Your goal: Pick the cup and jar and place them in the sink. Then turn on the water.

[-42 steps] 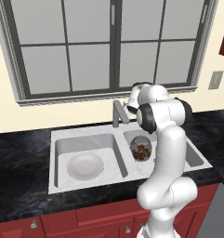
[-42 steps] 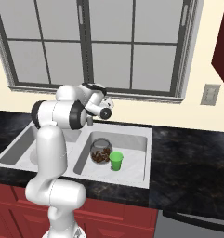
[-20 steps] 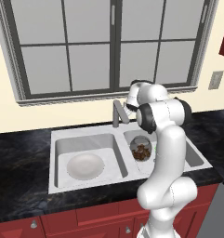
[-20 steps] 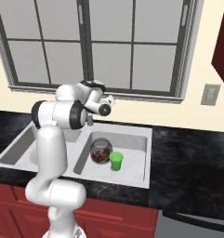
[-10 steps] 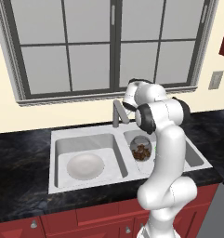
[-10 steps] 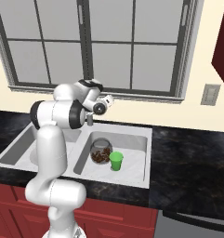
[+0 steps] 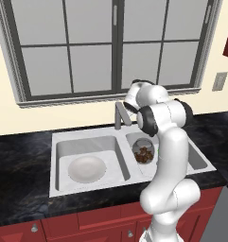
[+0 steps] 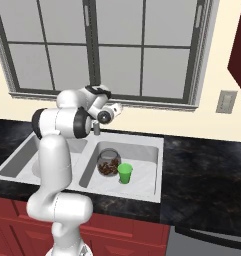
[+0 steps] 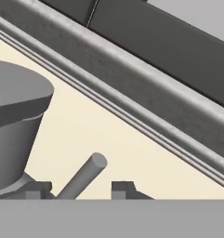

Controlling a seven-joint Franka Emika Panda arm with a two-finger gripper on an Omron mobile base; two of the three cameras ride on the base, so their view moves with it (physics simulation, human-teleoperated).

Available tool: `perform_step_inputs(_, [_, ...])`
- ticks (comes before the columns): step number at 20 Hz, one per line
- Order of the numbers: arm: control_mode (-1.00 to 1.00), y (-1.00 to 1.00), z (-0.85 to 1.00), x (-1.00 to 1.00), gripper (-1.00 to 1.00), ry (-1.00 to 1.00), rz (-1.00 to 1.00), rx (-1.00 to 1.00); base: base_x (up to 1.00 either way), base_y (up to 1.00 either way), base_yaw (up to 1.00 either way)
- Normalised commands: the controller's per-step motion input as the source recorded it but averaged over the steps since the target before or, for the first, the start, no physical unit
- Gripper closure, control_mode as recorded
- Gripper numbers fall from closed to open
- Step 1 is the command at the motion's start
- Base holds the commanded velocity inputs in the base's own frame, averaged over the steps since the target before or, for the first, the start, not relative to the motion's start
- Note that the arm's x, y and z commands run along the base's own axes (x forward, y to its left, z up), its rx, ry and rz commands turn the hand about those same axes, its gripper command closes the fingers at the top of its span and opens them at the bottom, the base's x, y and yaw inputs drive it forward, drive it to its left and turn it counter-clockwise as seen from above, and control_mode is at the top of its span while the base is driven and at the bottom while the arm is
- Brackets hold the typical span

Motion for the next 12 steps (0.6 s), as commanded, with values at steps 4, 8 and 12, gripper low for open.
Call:
perform_step_inputs(4, [-1.0, -1.0, -0.21, 0.05, 1.0, 0.0, 0.02, 0.04, 0.0, 0.0, 0.0])
perform_step_inputs(8, [-1.0, -1.0, -0.27, 0.19, 1.0, 0.0, 0.15, 0.13, 0.0, 0.0, 0.0])
perform_step_inputs(12, [-1.0, -1.0, -0.25, 0.25, 1.0, 0.0, 0.21, 0.16, 0.0, 0.0, 0.0])
